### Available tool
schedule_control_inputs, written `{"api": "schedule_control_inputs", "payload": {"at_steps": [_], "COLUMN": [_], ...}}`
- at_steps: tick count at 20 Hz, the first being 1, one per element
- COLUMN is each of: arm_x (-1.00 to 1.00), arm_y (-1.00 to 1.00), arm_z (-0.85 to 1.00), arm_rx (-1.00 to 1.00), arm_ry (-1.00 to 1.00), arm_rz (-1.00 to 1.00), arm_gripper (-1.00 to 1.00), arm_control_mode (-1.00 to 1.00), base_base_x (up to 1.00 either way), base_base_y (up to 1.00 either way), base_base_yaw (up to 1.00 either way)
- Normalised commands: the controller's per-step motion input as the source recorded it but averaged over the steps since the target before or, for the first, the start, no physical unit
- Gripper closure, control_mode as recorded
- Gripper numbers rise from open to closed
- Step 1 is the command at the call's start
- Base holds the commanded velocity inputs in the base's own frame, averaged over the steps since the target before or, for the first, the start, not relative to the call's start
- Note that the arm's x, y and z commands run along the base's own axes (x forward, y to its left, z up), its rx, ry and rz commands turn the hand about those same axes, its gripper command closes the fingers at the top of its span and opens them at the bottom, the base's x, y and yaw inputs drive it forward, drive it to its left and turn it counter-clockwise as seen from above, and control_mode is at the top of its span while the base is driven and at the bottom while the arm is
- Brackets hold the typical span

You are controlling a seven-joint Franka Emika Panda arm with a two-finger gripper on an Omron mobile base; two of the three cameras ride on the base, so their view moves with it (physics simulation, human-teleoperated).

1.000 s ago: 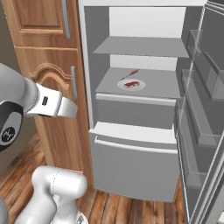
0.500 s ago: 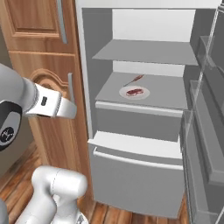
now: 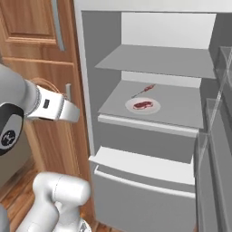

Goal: Retrieve the steak from the fridge and place it on the saucepan with marinade on the stove.

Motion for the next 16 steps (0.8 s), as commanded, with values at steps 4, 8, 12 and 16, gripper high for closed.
{"api": "schedule_control_inputs", "payload": {"at_steps": [4,8,12,16], "arm_x": [0.00,0.00,0.00,0.00], "arm_y": [0.00,0.00,0.00,0.00], "arm_z": [0.00,0.00,0.00,0.00], "arm_rx": [0.00,0.00,0.00,0.00], "arm_ry": [0.00,0.00,0.00,0.00], "arm_rz": [0.00,0.00,0.00,0.00], "arm_gripper": [-1.00,-1.00,-1.00,-1.00], "arm_control_mode": [1.00,1.00,1.00,1.00], "base_base_x": [0.64,0.59,0.44,0.32], "base_base_y": [-0.08,-0.05,-0.16,-0.13], "base_base_yaw": [-0.03,-0.16,-0.28,-0.23]}}
